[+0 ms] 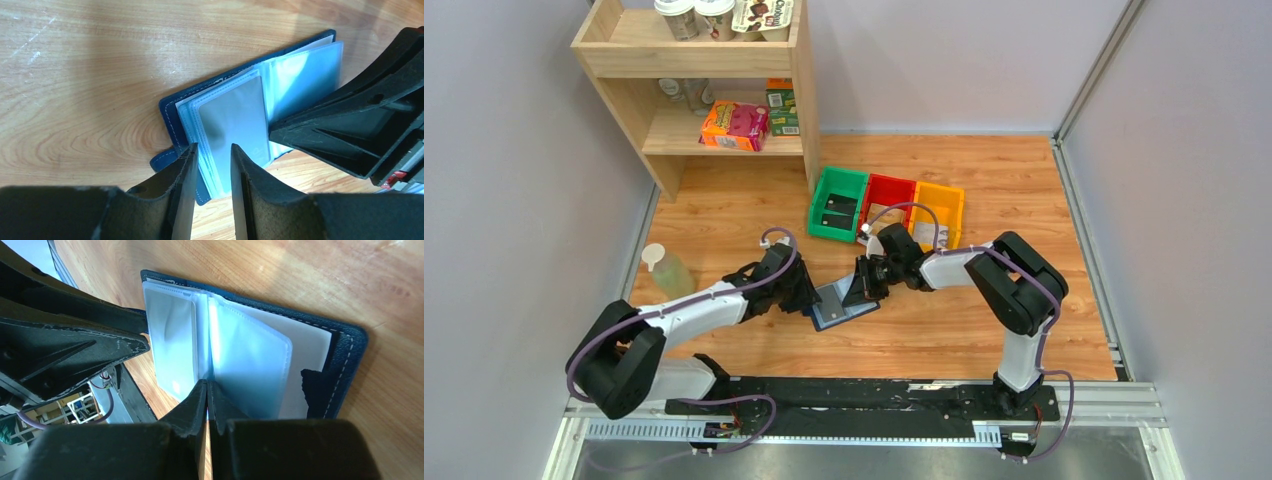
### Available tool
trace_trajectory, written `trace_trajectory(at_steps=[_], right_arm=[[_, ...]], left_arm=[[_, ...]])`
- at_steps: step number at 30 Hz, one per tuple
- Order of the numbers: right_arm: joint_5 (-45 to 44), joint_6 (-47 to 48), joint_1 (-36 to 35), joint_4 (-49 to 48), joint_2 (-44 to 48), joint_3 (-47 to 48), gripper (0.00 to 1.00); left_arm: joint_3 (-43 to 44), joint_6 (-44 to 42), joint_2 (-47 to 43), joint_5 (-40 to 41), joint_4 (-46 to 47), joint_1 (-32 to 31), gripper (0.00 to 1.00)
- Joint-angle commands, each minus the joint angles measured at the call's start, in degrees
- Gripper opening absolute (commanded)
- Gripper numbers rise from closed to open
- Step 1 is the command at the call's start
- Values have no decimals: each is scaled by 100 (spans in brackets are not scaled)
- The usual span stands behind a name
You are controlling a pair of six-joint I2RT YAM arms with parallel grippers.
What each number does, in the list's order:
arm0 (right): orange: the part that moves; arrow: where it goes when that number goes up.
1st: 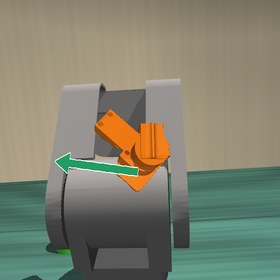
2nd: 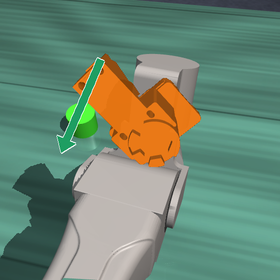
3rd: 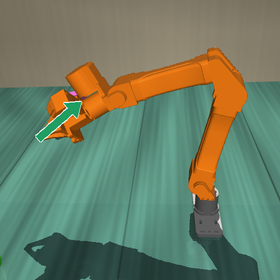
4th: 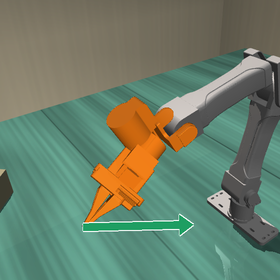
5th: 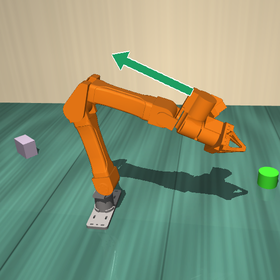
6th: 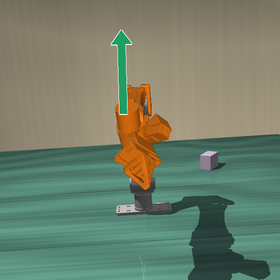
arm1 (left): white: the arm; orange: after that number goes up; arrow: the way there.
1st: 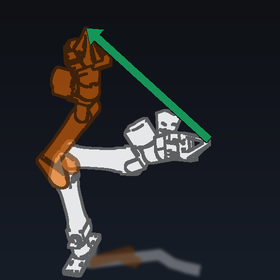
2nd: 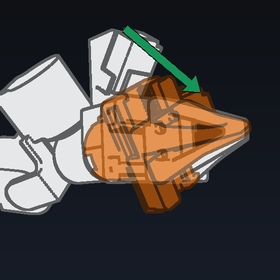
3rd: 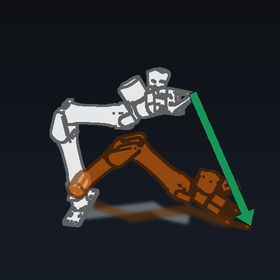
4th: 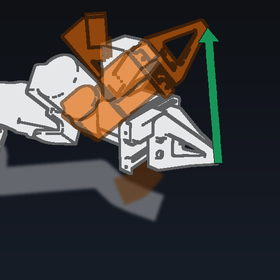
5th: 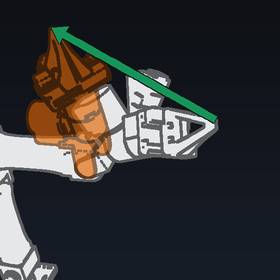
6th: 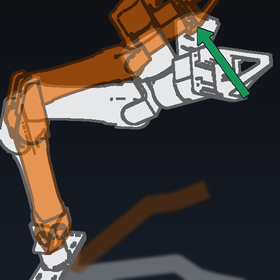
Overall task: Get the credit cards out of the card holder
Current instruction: Remove the credit card from the card holder.
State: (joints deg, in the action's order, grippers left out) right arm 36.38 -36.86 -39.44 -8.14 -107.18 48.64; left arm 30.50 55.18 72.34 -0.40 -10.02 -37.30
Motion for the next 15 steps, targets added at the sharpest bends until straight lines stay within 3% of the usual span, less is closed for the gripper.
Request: trace_trajectory(at_steps=[1,15], right_arm=[[-641,214,-11,419,-383,-109,6],[-606,250,-11,524,-445,57,7]], left_arm=[[263,-51,158,-109,70,30,38],[623,-429,-44,-496,10,21,38]])
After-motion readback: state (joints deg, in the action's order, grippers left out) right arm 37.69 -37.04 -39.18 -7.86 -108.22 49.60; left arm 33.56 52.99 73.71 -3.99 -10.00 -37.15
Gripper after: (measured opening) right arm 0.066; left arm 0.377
